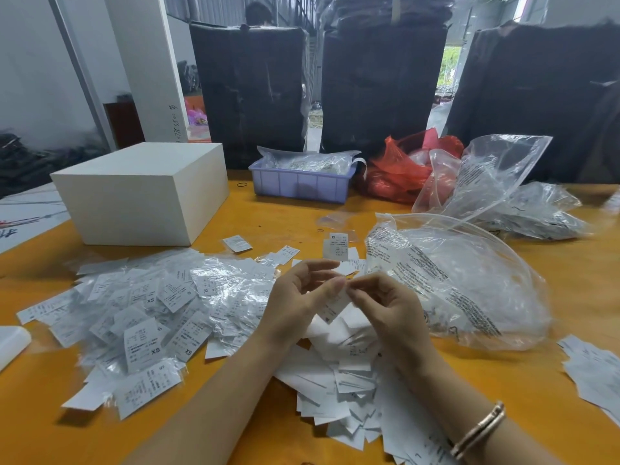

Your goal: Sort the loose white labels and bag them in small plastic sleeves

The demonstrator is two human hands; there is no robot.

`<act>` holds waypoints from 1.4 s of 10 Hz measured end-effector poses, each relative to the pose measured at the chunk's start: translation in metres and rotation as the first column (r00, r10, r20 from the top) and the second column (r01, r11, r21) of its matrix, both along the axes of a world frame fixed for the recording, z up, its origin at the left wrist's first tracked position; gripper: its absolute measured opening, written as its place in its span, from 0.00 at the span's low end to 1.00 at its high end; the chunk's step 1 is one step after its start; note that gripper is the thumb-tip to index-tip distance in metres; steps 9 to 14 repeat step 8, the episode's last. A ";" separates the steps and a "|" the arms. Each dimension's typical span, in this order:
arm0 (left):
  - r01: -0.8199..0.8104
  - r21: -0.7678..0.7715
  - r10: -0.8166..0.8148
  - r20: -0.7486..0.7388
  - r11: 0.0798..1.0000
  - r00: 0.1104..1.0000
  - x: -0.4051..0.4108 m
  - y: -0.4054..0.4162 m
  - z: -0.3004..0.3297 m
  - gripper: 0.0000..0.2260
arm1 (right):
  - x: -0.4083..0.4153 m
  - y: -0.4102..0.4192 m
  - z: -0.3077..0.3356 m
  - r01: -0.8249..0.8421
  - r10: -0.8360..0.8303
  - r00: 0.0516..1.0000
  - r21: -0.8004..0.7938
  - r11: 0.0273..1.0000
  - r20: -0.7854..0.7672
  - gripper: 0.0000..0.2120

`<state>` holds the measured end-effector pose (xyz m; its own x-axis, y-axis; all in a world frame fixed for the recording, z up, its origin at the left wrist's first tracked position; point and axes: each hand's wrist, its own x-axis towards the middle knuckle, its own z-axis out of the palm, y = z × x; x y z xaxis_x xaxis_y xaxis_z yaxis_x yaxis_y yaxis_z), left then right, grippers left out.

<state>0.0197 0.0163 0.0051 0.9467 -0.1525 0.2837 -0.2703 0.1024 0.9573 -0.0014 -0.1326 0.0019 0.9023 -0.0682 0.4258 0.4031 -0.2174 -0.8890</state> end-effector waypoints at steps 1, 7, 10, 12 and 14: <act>-0.008 0.169 0.000 0.050 0.986 0.999 0.001 0.002 -0.001 0.12 | 0.002 -0.003 0.001 -0.010 0.011 1.000 0.034 0.999 -0.026 0.06; -0.300 0.331 0.250 0.186 0.895 0.950 0.007 0.009 -0.011 0.11 | 0.010 -0.011 -0.003 0.043 -0.029 0.998 0.241 0.969 -0.064 0.08; -0.541 0.599 0.374 0.391 0.590 0.841 0.009 0.013 -0.015 0.14 | 0.013 -0.013 -0.007 0.131 -0.129 0.991 0.064 0.989 -0.044 0.12; -0.541 0.599 0.374 0.391 0.590 0.841 0.009 0.013 -0.015 0.14 | 0.013 -0.013 -0.007 0.131 -0.129 0.991 0.064 0.989 -0.044 0.12; -0.541 0.599 0.374 0.391 0.590 0.841 0.009 0.013 -0.015 0.14 | 0.013 -0.013 -0.007 0.131 -0.129 0.991 0.064 0.989 -0.044 0.12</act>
